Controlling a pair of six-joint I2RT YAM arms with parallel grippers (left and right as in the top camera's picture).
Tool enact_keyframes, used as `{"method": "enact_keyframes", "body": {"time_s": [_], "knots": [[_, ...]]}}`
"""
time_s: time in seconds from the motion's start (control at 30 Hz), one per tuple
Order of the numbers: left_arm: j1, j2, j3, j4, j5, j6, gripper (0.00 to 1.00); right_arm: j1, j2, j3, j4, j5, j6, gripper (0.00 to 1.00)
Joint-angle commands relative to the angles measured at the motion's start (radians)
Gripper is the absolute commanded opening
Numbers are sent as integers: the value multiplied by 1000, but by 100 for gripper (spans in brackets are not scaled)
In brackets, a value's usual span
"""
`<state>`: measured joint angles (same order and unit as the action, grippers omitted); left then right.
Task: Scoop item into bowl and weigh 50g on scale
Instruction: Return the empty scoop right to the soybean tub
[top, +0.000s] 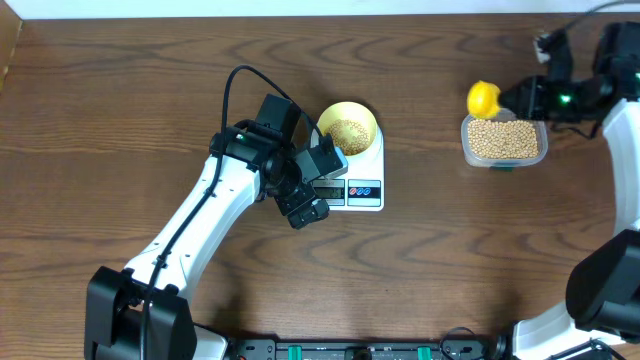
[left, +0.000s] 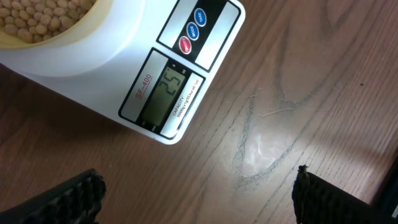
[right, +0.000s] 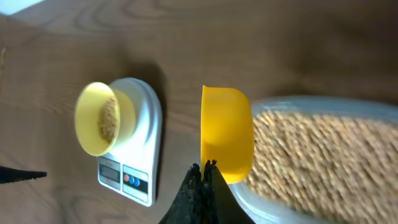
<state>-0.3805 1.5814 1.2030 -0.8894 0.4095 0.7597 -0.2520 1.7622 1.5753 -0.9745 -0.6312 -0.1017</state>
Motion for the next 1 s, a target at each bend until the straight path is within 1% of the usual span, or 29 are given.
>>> {"method": "enact_keyframes", "body": {"time_s": [0.0, 0.1, 0.17, 0.33, 0.53, 0.73, 0.97], "knots": [[3, 6, -2, -2, 9, 7, 98, -17, -25, 29, -32, 132, 29, 1], [3, 6, -2, -2, 9, 6, 98, -19, -25, 29, -60, 314, 29, 1], [3, 6, -2, -2, 9, 6, 98, -19, -25, 29, -61, 391, 29, 1], [3, 6, -2, -2, 9, 7, 98, -19, -22, 28, -55, 467, 30, 1], [3, 6, -2, -2, 9, 7, 98, 19, -1, 26, -55, 483, 29, 1], [3, 6, -2, -2, 9, 6, 98, 85, 18, 26, -45, 637, 21, 1], [3, 6, -2, -2, 9, 7, 98, 140, 42, 24, -24, 732, -12, 1]]}}
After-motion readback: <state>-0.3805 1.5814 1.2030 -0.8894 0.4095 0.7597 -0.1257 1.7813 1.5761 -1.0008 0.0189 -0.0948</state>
